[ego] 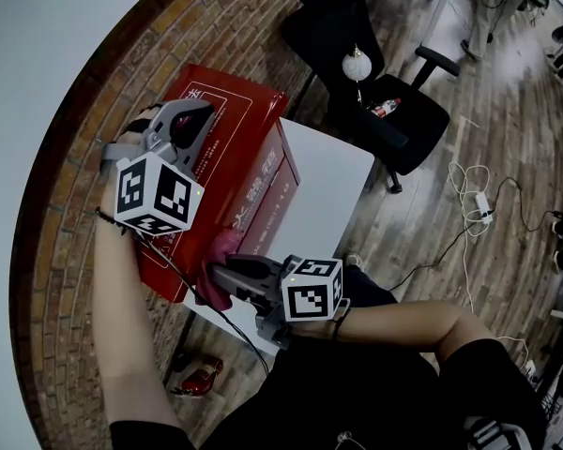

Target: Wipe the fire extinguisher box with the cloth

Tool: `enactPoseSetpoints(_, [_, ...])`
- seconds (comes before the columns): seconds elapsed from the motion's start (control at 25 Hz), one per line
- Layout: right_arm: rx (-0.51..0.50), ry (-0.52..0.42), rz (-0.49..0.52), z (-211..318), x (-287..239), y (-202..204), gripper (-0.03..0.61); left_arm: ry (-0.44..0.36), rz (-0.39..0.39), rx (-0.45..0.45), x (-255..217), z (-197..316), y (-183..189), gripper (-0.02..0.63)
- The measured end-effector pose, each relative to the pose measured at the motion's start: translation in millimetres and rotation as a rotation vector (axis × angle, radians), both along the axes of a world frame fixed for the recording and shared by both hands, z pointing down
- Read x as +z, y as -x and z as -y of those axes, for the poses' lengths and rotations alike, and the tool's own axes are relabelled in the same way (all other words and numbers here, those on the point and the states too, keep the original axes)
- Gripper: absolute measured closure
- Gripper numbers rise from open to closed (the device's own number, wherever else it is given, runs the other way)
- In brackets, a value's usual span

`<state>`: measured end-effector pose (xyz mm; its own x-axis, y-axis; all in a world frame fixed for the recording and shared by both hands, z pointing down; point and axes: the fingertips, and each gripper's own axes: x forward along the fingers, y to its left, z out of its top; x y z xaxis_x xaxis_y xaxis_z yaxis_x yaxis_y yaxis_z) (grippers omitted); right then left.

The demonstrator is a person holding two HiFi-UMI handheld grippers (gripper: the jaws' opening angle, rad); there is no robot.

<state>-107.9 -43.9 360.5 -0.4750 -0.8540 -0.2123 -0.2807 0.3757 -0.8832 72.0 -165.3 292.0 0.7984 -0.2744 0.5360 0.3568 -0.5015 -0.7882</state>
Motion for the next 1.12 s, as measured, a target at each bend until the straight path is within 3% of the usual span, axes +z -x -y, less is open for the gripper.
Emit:
enactPoseSetpoints(0.72, [-0.139,-0.105,0.003,-23.7,-27.2,17.1,0.517,0.000,0.000,0.000,1.6,0.3,-0.4,0.594])
enactPoseSetpoints(0.88, [-0.138,-0.151,-0.030,-38.8,-37.6,-5.7,0.517,0.000,-0.002,-0.013,0.9,2.5,-0.8,0.594])
enactPoseSetpoints(1.12, [-0.048,-0.219,-0.089,-58.4,-60.0,-78.4,0.517,0.002,0.006,-0.053,2.5,8.2,-1.3,0.594])
